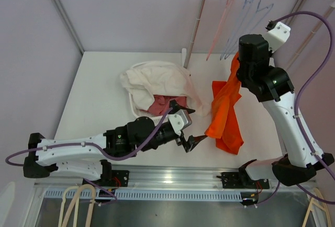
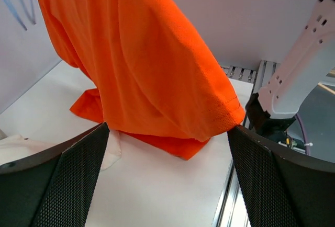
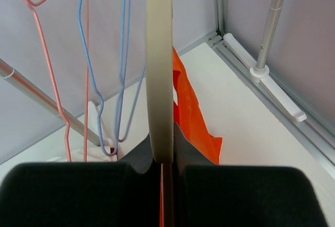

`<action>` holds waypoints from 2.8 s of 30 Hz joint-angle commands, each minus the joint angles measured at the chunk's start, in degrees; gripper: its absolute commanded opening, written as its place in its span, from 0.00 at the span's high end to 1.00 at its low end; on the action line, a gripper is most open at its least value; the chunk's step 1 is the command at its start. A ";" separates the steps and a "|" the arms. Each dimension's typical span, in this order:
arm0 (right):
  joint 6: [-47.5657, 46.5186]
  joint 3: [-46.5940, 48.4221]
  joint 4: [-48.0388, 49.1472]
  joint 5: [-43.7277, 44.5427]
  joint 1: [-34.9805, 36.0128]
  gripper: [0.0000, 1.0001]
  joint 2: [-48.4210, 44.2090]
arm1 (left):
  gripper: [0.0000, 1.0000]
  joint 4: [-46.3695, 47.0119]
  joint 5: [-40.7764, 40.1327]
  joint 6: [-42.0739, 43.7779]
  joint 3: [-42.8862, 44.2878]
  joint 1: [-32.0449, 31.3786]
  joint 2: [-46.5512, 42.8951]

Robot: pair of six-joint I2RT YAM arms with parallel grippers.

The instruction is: Remove the t-shirt from the hanger

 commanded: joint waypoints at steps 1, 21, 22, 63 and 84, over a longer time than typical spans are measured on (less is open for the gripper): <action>2.54 0.29 1.84 6.18 1.48 1.00 -0.72 | 0.00 3.31 -0.20 0.34 4.87 -0.57 0.95; -0.19 -2.62 7.82 9.26 3.77 1.00 -0.02 | 0.01 -1.69 4.66 -3.61 10.13 -0.57 2.44; -0.10 -2.62 7.91 9.26 3.94 1.00 -0.11 | 0.00 -2.40 3.33 -3.53 10.58 -0.57 4.89; -9.51 -6.04 14.94 8.66 -3.61 1.00 0.42 | 0.99 -16.99 -6.80 -12.31 0.57 -7.51 -8.78; -3.97 9.50 7.04 -3.72 -10.91 1.00 6.30 | 0.99 -10.50 10.80 -12.13 -8.66 -12.08 -4.60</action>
